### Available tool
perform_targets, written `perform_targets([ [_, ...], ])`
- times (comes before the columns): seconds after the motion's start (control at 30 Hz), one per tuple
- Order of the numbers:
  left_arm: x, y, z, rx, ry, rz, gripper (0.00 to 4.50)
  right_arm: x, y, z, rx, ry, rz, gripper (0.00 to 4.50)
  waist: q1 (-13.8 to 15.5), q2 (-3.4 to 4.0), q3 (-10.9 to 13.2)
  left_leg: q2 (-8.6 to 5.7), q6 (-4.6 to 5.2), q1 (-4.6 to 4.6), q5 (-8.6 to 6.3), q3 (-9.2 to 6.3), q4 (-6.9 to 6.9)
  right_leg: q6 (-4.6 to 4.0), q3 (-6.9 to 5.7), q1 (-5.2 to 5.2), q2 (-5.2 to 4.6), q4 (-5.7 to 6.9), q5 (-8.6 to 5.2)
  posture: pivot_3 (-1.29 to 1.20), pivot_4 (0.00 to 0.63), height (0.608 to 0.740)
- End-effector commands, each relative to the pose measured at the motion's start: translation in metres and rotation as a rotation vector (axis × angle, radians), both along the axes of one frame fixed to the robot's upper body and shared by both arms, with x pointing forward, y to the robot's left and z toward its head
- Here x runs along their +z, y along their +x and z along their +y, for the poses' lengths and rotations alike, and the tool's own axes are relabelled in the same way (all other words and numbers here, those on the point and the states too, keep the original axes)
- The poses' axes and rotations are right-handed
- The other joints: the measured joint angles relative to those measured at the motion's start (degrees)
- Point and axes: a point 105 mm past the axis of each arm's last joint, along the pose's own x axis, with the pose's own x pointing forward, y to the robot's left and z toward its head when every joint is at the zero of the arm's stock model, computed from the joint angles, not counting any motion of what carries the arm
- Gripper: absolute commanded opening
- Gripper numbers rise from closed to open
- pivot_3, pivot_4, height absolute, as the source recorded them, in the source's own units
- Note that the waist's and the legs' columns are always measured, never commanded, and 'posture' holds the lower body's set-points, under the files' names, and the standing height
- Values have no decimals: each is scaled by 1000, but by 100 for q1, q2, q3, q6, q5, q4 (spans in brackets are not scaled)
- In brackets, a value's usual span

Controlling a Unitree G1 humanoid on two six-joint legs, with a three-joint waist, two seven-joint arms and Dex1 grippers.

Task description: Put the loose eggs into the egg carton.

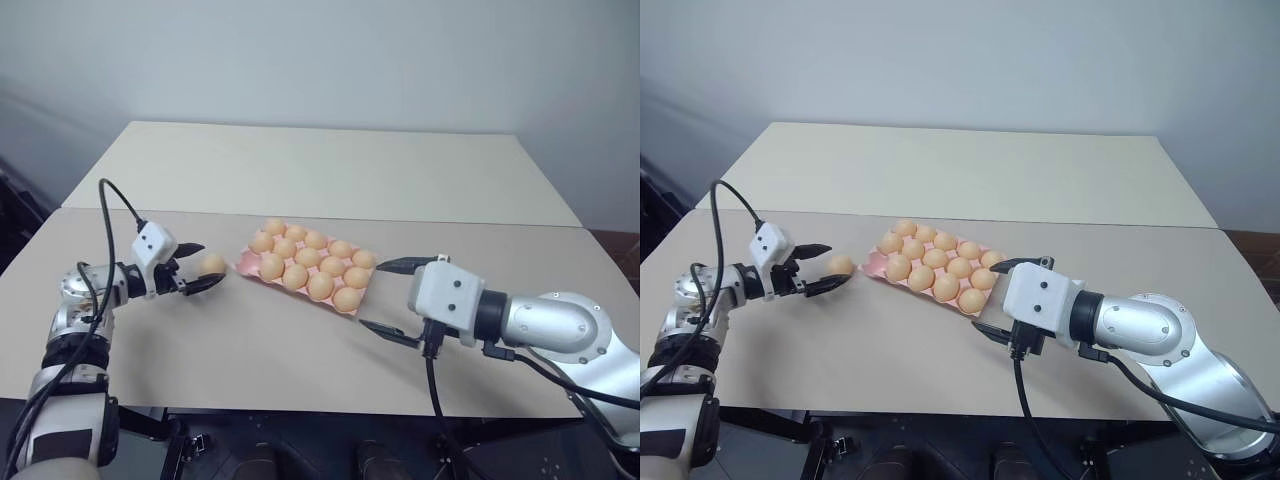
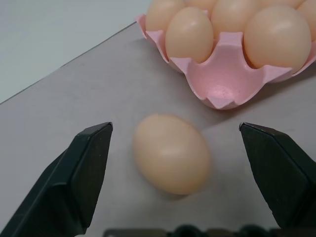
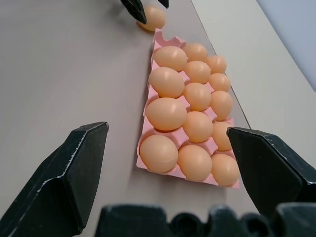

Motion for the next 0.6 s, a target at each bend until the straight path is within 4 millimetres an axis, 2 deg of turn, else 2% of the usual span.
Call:
perform_targets([
  [0.03, 8, 11, -5, 23, -2, -48, 4469, 7, -2, 2, 2, 4, -46, 4500, -1, 0, 0, 0, 0, 0, 0, 0, 0, 0, 0, 1, 0, 0, 0, 0, 150, 740],
  [0.1, 6, 16, -6, 60, -2, -42, 4469, 9, -2, 3, 4, 15, -49, 4500, -3, -1, 0, 0, 0, 0, 0, 0, 0, 0, 0, 0, 0, 0, 0, 0, 150, 740],
  [0.2, 3, 21, -6, 85, -7, -3, 3859, 10, -1, 5, 6, 25, -49, 4500, -19, -1, 0, 0, 0, -1, 0, -1, 0, 0, 0, -1, 0, -1, 0, 0, 150, 740],
  [0.4, 0, 21, 0, 102, 41, -4, 2004, 9, -1, 3, -7, 22, -46, 4500, -25, -1, 0, 0, 0, 0, 0, -1, 0, 0, 0, 0, 0, 0, 0, 0, 150, 740],
  [0.47, 1, 21, 0, 106, 53, -14, 1840, 8, -1, 4, -8, 20, -44, 4500, -23, -1, 0, -1, 0, 1, 0, -1, 0, 0, 0, 1, 0, 1, 0, 0, 150, 740],
  [0.6, 9, 17, 1, 68, 58, -49, 1840, 7, -1, 4, -8, 17, -46, 4500, -30, -1, 0, 0, 0, 1, 0, -1, 0, 0, 0, -1, 0, 1, 0, 0, 150, 740],
])
